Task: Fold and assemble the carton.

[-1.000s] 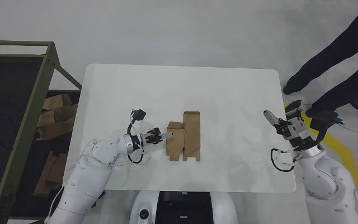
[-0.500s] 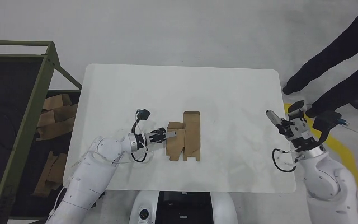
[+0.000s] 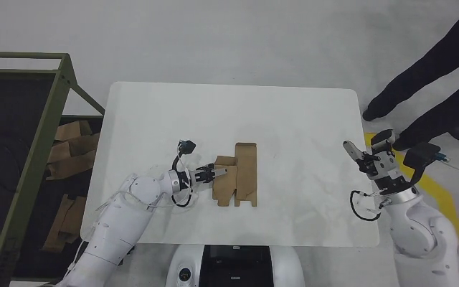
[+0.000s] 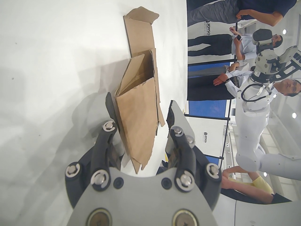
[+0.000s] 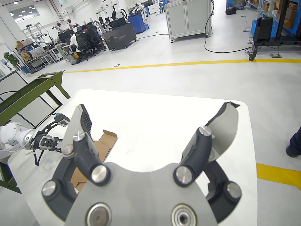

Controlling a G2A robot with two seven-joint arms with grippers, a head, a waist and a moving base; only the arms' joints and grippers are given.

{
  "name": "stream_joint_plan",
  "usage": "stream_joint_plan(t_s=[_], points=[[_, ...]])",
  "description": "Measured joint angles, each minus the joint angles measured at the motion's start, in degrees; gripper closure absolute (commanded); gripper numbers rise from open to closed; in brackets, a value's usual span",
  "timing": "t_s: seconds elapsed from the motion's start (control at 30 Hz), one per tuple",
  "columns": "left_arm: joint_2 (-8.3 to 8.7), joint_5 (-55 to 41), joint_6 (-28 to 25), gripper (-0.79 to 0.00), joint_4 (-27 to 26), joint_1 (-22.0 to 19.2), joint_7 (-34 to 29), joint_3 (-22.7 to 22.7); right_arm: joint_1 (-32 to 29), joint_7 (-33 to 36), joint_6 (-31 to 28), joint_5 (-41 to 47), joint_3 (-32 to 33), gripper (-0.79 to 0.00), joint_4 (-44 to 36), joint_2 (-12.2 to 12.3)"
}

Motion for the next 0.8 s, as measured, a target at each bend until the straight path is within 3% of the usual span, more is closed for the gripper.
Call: stream_joint_plan(t_s=[0.1, 0.23, 0.4, 0.47, 0.8], points=[[-0.06, 0.1, 0.3, -0.419, 0.5, -0.3, 0.3, 0.7, 0.0, -0.1, 0.0, 0.1, 0.0, -0.785, 0.1, 0.0], [-0.13, 0.2, 0.6, -0.329, 1.1, -0.8, 0.7, 1.5, 0.1, -0.1, -0.1, 0.1, 0.0, -0.785, 0.2, 0.0], [-0.16, 0.3, 1.0, -0.129, 1.4, -1.2, 1.1, 2.1, 0.1, -0.3, -0.2, 0.2, 0.1, -0.785, 0.3, -0.1], [-0.13, 0.3, 1.0, 0.0, 1.5, -1.3, 1.1, 2.3, 0.1, -0.4, -0.3, 0.3, 0.1, -0.785, 0.4, -0.1], [0.06, -1.1, 0.5, 0.0, 1.1, -1.4, 1.0, 2.3, 0.3, -0.1, -0.8, 0.7, 0.2, -0.785, 0.5, -0.1]])
